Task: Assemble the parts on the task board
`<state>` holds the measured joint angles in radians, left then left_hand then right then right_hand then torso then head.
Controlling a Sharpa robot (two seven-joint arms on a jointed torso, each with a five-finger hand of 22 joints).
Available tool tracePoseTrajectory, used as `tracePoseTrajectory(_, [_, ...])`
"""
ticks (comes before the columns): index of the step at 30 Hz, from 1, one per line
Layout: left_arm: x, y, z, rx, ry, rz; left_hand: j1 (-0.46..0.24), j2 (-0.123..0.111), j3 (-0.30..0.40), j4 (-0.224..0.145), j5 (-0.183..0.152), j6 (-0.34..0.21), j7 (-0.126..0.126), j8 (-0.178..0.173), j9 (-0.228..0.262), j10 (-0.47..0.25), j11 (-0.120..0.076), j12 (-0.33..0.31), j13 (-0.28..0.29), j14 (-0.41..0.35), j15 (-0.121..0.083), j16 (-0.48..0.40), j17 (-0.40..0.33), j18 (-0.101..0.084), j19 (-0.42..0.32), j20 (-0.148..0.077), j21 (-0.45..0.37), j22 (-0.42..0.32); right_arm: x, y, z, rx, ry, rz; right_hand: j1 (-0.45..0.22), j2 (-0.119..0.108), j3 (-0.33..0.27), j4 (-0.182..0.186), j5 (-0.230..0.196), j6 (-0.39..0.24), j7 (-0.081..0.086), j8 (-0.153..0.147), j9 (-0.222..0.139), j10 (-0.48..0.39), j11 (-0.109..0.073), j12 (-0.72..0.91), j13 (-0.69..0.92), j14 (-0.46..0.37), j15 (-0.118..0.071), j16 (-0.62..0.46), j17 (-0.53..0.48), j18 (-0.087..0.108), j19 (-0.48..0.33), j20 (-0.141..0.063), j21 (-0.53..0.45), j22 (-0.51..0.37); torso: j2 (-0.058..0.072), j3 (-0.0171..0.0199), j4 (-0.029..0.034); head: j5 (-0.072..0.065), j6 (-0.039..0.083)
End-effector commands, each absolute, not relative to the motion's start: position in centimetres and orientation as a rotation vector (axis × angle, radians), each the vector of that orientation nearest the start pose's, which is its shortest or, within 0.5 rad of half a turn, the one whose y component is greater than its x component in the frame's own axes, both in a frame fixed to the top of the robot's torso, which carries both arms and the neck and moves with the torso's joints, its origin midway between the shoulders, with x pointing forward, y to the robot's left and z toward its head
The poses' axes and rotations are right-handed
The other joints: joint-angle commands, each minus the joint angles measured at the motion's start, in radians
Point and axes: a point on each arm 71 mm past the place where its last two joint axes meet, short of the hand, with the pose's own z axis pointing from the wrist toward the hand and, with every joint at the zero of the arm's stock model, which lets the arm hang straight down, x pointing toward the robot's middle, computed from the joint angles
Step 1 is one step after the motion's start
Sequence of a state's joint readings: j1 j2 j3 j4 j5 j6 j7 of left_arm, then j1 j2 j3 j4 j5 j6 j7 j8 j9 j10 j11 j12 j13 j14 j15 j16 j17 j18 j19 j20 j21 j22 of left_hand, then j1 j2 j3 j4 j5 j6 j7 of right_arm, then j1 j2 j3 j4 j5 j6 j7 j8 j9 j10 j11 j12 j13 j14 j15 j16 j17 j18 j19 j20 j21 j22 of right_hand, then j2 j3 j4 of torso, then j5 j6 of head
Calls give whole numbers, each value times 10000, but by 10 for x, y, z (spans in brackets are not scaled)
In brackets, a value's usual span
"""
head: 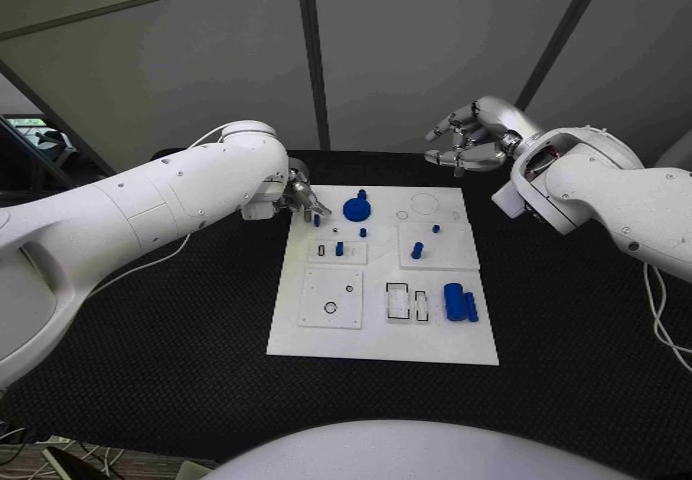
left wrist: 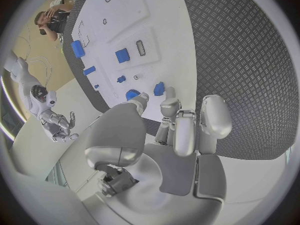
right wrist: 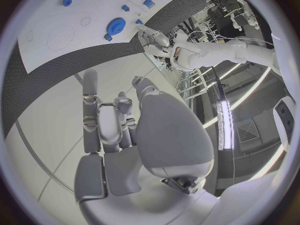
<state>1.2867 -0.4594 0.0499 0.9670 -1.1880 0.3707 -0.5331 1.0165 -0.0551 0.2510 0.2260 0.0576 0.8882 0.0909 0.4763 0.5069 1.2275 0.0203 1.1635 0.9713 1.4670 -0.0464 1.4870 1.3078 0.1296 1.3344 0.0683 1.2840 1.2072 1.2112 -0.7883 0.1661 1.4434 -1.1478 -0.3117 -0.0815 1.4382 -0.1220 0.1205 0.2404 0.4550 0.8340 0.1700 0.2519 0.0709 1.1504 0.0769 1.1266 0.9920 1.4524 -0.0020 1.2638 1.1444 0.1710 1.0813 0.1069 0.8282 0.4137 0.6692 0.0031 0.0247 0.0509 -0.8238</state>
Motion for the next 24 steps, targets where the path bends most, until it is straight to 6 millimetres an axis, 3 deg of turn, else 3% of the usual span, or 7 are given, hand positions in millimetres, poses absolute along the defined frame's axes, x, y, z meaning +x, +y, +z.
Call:
tracePoseTrajectory(1, [580,179,-190,-1305,23444,-2222,121,4,12,-81,3,93,9,-39,-15,-30,-10,-14,12,697,54,-37,1600,-401,-44,30,-43,17,526,-204,-109,2040,15451,8499,-87,46,13,35,64,-53,-19,64,-4,-44,19,68,13,-57,30,-48,6,133,63,-4,-68,-13,3,-4,-3,13,-16])
tracePoseTrajectory(9, [579,177,-190,-1291,23422,-2270,313,115,29,-162,4,173,-7,-3,-20,-19,-24,-2,18,700,42,-30,1608,-403,-36,22,-45,39,527,-204,-110,2036,15457,8483,-87,46,13,35,64,-53,-19,64,-4,-44,19,68,13,-57,30,-48,6,133,63,-4,-68,-13,-3,-2,0,-39,-26])
tracePoseTrajectory(13, [579,177,-190,-1441,23398,-2376,551,346,161,-255,6,211,-19,18,-24,-9,-39,5,24,707,29,-18,1622,-404,-29,12,-46,61,527,-204,-110,2033,15459,8480,-86,52,26,45,69,-46,-21,75,-2,-49,18,65,1,-57,28,-55,-3,134,68,-6,-72,-15,-3,-3,-2,-29,-27])
tracePoseTrajectory(24, [579,175,-191,-1744,23381,-2773,1748,910,1232,-1126,4,148,-100,121,19,-59,-127,-73,-31,709,-45,-17,1626,-404,-25,-55,-73,118,527,-203,-110,2025,15473,8490,-86,52,26,45,69,-46,-21,75,-2,-49,18,65,1,-57,28,-55,-3,134,68,-6,-72,-15,0,-2,-3,-26,-43])
